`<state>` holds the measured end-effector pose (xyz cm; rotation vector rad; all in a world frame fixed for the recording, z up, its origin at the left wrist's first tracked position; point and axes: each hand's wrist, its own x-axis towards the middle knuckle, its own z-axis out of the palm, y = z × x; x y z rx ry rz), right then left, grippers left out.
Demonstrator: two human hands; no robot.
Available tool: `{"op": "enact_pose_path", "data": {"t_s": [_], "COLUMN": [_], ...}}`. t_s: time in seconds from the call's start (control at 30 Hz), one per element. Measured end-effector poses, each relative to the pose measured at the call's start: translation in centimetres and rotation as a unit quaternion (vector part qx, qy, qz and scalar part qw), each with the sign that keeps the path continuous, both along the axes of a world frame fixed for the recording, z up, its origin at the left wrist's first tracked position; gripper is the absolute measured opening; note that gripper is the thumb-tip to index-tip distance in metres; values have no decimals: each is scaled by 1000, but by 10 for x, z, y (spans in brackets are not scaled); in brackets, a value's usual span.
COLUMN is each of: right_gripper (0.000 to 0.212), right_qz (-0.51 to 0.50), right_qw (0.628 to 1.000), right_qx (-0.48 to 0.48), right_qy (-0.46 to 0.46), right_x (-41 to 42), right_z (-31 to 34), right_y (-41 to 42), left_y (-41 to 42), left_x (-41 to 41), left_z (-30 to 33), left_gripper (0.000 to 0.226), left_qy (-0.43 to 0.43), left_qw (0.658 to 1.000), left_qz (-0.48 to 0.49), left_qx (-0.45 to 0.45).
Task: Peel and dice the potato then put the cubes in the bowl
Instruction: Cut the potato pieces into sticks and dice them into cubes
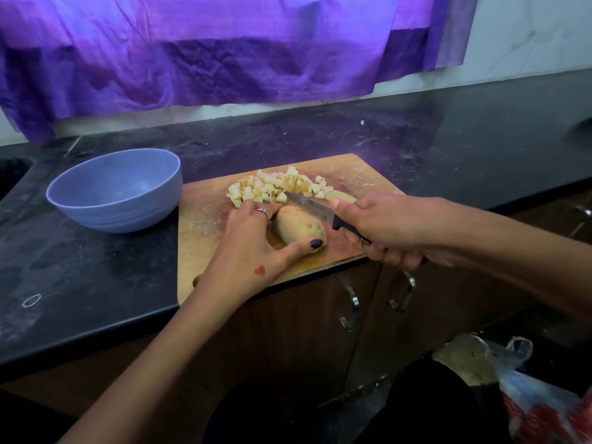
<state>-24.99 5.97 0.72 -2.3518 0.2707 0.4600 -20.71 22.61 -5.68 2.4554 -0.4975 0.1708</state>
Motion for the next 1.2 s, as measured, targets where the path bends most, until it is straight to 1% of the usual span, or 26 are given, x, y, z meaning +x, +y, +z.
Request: {"op": "enact_pose_path", "data": {"t_s": [0.23,0.33,0.57,0.77,0.87,1.03,1.2], "right_gripper": [51,50,51,51,45,45,46], "right_qz": [9,11,10,31,29,23,51], "right_qw": [999,999,998,991,994,995,992], "right_qx": [-48,-46,-53,-130,-104,-86,-116], "right_qy": [10,16,19,4,21,35,28], "right_x": [2,4,4,5,6,6,18], "right_z": [6,9,9,9,15,15,9], "right_y": [2,3,5,10,11,11,17], "left_y": [0,-1,-1,-1,-2,-1,-2], "left_x": [0,0,1,0,0,0,1], "left_z": [0,0,-1,-1,0,-1,-3], "left_gripper": [78,76,80,77,78,79,80], "left_qy": [-11,-6,3,3,2,-9,-11], "left_qw": [1000,999,999,999,999,999,999], "left_qz": [14,21,24,26,23,22,22], "left_qx": [-24,-37,-30,-37,-39,-33,-34]}}
